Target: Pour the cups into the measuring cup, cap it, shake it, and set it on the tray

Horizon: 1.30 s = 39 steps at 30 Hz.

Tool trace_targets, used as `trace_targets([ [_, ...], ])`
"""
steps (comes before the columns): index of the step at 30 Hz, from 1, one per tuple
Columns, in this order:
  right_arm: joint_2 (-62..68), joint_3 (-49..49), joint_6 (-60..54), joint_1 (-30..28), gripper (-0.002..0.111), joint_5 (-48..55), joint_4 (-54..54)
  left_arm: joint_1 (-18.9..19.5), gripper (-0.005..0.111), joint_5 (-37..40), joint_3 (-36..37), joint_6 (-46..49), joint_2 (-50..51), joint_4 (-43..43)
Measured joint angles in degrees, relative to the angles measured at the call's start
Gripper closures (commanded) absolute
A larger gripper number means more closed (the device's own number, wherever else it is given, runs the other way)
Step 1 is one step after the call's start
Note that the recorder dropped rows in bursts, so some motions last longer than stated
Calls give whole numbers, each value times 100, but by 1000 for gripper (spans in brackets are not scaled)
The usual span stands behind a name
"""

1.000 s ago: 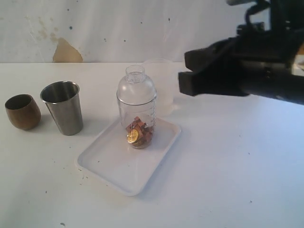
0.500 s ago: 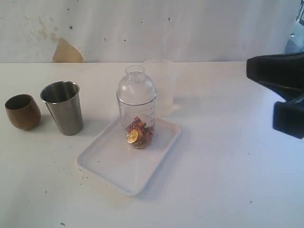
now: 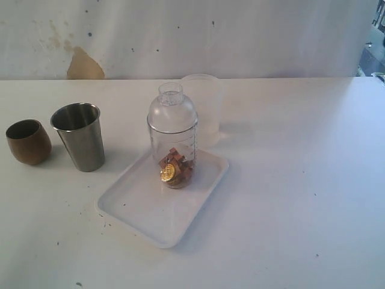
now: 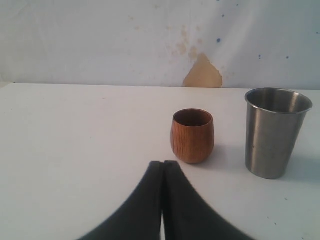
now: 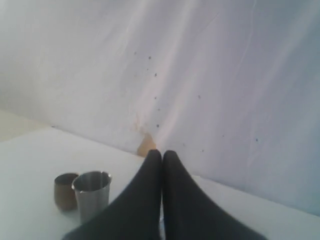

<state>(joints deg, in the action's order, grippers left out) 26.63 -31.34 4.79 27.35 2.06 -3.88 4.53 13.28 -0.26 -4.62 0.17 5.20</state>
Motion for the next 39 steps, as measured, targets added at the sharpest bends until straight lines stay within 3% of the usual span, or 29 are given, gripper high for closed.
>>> trace_targets([
  [18, -2520, 2228, -479, -2452, 108, -568, -11, 0, 107, 0, 0, 0, 0, 0],
  [23, -2631, 2699, -678, -2966, 108, -723, 197, 0, 107, 0, 0, 0, 0, 0],
  [27, -2631, 3062, -699, -3200, 108, -729, 342, 0, 107, 0, 0, 0, 0, 0],
  [39, -2631, 3100, -1088, -3304, 108, 1182, 388, 0, 107, 0, 0, 0, 0, 0],
])
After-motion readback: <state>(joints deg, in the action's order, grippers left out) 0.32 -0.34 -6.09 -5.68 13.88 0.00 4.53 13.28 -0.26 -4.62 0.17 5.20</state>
